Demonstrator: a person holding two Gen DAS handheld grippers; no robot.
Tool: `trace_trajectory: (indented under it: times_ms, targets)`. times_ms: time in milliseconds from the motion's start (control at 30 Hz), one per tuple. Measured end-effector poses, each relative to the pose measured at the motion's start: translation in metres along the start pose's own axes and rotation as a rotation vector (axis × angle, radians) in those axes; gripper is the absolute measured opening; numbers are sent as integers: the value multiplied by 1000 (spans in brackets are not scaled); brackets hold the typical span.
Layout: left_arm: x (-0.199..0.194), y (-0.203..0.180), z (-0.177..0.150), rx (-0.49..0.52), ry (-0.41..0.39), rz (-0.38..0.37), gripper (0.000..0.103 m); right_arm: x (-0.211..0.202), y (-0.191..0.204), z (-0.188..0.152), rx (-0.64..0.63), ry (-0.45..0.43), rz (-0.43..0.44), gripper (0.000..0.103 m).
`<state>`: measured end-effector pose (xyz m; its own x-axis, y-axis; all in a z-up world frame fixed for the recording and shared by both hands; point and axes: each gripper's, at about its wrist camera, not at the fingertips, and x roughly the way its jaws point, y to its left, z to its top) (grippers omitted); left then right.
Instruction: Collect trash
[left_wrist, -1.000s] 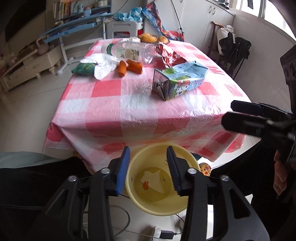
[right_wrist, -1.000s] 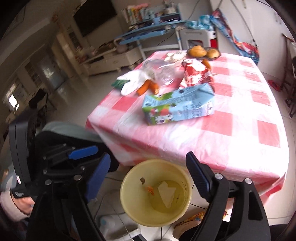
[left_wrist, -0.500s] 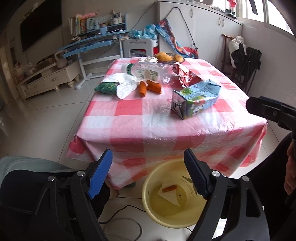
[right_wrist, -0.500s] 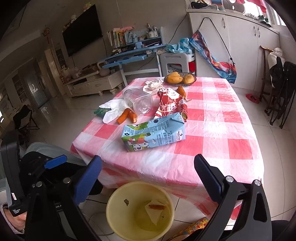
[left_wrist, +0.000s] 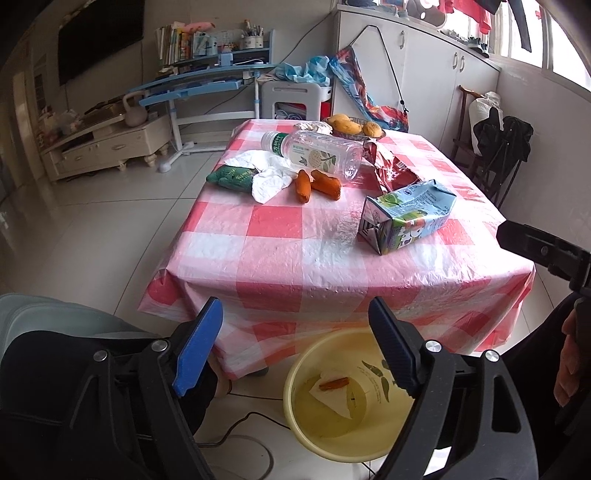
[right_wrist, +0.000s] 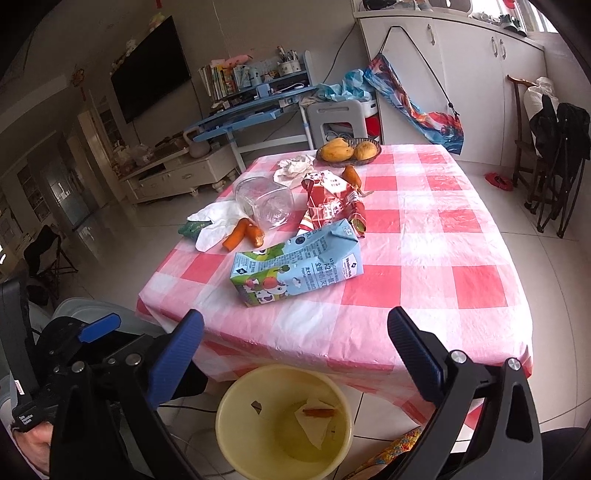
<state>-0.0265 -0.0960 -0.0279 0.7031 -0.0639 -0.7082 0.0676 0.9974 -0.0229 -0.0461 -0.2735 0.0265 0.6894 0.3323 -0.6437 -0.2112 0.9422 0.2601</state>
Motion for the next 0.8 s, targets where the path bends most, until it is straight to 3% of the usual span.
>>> trace_trajectory:
  times_ms: [800]
  targets:
    - [0, 2, 1, -9, -5, 6, 78, 1, 5, -1, -13, 4, 2, 95]
